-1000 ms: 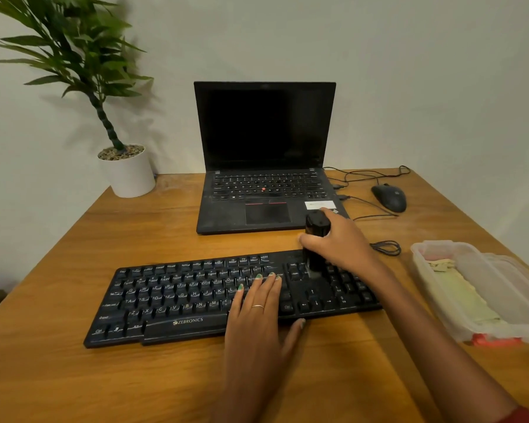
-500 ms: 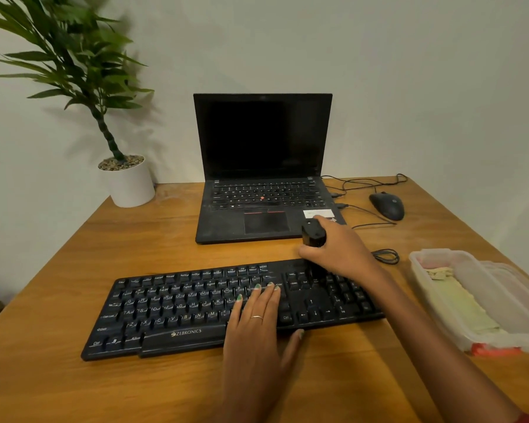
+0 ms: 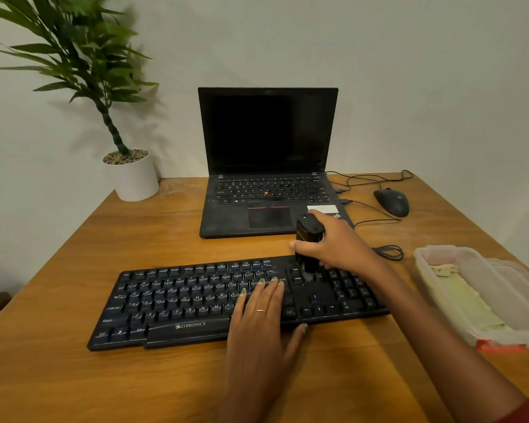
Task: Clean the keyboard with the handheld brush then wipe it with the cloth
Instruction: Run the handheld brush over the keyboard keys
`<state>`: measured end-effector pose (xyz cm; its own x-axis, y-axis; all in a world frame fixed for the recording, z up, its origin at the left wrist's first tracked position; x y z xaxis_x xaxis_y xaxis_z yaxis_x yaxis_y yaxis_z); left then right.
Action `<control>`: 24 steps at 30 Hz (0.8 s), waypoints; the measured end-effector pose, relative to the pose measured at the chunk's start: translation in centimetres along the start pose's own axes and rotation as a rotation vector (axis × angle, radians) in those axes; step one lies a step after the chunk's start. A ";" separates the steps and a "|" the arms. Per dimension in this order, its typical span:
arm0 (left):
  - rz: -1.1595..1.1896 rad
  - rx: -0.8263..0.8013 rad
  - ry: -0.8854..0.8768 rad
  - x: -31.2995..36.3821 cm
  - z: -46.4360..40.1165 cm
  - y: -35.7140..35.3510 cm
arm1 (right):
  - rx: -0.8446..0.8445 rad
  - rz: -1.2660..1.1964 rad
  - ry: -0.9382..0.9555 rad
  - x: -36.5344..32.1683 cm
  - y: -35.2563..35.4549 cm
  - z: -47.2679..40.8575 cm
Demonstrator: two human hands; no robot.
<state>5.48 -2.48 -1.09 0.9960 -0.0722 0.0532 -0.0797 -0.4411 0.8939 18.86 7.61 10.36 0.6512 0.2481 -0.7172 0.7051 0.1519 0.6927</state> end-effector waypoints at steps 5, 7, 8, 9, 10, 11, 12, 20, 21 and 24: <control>0.005 -0.004 0.004 0.1 0.0 0.1 | -0.082 0.007 -0.034 0.1 -0.3 -0.3; 0.018 -0.020 0.005 0.0 0.0 0.1 | -0.112 0.004 -0.040 0.1 -0.2 -0.5; 0.024 -0.027 0.003 0.0 0.0 0.0 | -0.041 0.004 -0.027 0.2 -0.2 -0.7; 0.027 -0.030 -0.001 0.0 0.0 0.0 | 0.051 0.015 -0.011 0.2 -0.3 -0.6; 0.027 -0.034 -0.003 0.0 0.0 0.0 | 0.111 0.017 -0.004 0.1 -0.3 -0.6; 0.027 -0.037 -0.003 0.0 0.0 0.0 | 0.113 0.009 -0.013 0.1 -0.3 -0.5; 0.028 -0.042 -0.001 0.0 0.0 0.0 | 0.038 -0.012 -0.040 0.2 -0.2 -0.5; 0.117 -0.077 -0.003 0.0 0.0 0.1 | 0.119 -0.057 -0.022 0.7 -1.0 -0.6; 0.130 -0.076 -0.004 0.0 0.0 0.1 | 0.080 -0.093 -0.020 0.6 -1.1 -0.4; 0.169 -0.064 0.014 -0.1 -0.1 0.2 | -0.185 -0.103 -0.081 0.1 -0.6 -0.4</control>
<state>5.40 -2.48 -0.86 0.9691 -0.1277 0.2112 -0.2440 -0.3660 0.8981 18.42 7.88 9.93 0.6039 0.1455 -0.7837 0.7105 0.3474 0.6120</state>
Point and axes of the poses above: each hand's wrist, its own z-axis away from the middle knuckle, its own y-axis out of the back of the hand, x = y × z, the point moved 2 cm from there along -z, towards the middle knuckle, and after that the axes turned 5 degrees about -z, right-handed, at the moved point
